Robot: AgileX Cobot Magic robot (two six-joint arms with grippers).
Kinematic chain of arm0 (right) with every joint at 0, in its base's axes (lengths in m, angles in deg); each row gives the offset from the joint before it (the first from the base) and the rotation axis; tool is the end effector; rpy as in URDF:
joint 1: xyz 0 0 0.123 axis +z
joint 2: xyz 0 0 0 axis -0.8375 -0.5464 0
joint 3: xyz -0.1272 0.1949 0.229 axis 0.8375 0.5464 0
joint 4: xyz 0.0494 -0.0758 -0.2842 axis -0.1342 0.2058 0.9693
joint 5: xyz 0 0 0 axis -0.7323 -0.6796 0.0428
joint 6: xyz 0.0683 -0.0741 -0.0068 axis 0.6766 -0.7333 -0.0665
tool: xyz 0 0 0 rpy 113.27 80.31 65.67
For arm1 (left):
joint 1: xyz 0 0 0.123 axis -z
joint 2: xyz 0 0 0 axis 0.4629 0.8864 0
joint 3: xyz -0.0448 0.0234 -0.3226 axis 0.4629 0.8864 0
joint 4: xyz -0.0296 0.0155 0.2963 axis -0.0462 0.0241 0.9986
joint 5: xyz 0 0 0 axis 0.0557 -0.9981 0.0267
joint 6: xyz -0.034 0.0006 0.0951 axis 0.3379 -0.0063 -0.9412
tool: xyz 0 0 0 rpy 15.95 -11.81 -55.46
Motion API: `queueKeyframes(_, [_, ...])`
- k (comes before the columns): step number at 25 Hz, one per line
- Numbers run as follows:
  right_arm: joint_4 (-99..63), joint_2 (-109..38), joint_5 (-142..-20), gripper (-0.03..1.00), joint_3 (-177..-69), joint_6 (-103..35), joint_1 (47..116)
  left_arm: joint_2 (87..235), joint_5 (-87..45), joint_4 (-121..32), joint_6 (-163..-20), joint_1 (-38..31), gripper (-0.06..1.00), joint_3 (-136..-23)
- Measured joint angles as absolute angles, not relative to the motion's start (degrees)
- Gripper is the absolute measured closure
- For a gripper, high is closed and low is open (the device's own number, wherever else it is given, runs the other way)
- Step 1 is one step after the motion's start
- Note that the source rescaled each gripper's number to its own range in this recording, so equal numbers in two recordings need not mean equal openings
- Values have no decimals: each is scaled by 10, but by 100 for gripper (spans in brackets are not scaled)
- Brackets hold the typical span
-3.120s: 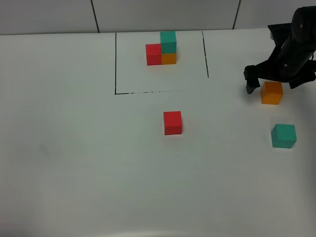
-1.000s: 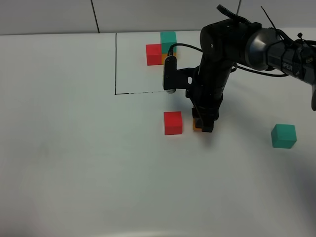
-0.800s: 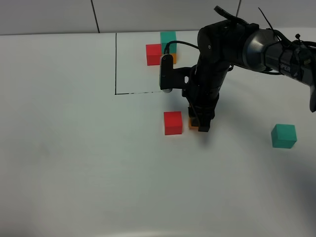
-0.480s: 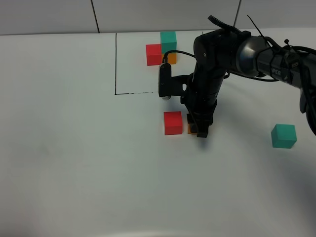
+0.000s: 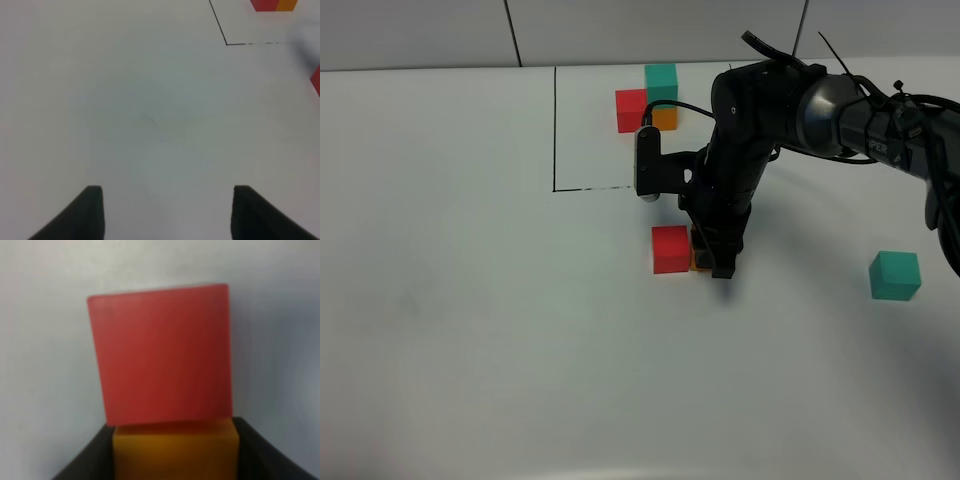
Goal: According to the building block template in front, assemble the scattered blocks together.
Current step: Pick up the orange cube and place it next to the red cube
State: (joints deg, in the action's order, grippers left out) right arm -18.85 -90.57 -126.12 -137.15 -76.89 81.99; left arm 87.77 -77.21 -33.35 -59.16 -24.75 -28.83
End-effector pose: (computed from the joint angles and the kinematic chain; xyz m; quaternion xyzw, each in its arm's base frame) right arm 0.4587 0.2286 0.1244 -0.6785 0.7293 0.0401 0.0783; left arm 0.0027 -0.0040 0.2981 0.0358 0.8472 -0.0265 0.5293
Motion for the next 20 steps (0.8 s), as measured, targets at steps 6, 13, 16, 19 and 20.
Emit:
queueKeyframes(6, [-189, -906, -1258, 94, -1372, -769, 826, 878, -772, -333, -592, -247, 72, -288])
queueKeyframes(13, [-185, -906, -1258, 94, -1373, -769, 830, 878, -772, -333, -592, -247, 72, -288])
queueKeyframes(16, [-184, -906, -1258, 94, -1373, -769, 830, 878, -772, -333, -592, -247, 72, -288])
queueKeyframes(19, [-184, -906, -1258, 94, -1373, -769, 830, 878, -772, -333, -592, -247, 72, -288])
queueKeyframes(20, [-184, -906, -1258, 94, -1373, -769, 830, 878, -772, -333, -592, -247, 72, -288])
